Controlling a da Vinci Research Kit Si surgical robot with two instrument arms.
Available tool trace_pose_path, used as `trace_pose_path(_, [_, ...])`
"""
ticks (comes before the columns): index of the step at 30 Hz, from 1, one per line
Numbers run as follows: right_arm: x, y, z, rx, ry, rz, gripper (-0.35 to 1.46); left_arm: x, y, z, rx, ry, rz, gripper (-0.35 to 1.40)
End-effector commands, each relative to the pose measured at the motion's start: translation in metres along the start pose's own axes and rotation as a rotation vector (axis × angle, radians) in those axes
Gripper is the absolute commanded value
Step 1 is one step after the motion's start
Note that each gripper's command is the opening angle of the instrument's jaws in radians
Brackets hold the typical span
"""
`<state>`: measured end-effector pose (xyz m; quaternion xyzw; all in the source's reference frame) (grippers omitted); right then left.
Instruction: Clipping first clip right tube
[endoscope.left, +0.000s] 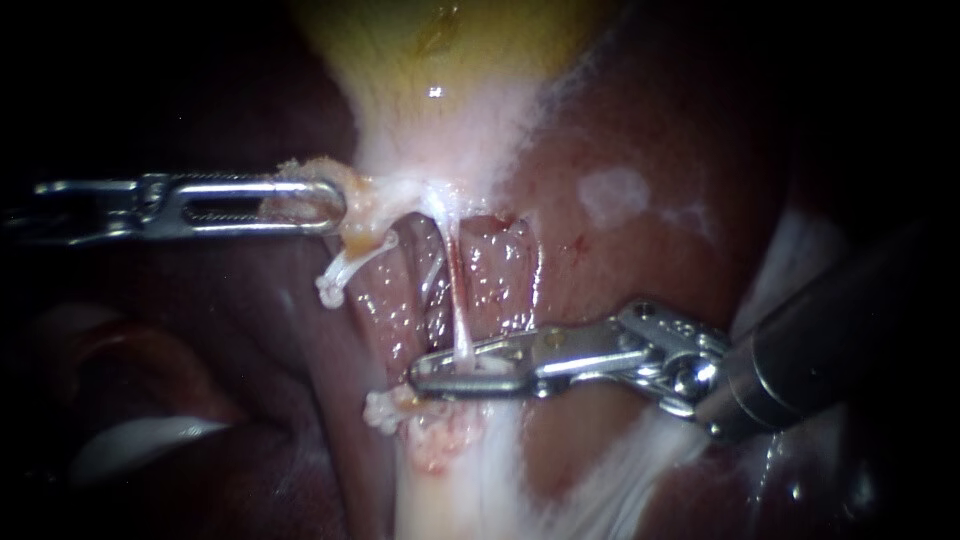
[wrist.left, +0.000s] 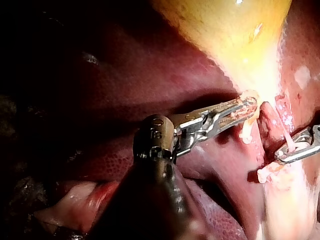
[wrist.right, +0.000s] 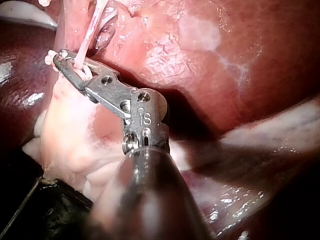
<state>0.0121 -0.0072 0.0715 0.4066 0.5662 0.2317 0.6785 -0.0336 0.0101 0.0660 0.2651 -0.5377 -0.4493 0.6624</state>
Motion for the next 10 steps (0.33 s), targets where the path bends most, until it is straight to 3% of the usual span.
trace_pose_path(1, [-0.0001, 0.0, 0.0001, -0.001, 0.0, 0.0, -0.35, 0.0, 0.0, 0.0, 0.0, 0.0, 0.0, -0.35])
trace_pose_path(10, [0.0, 0.0001, 0.0001, -0.001, 0.001, 0.001, -0.35, 0.0, 0.0, 0.0, 0.0, 0.0, 0.001, -0.35])
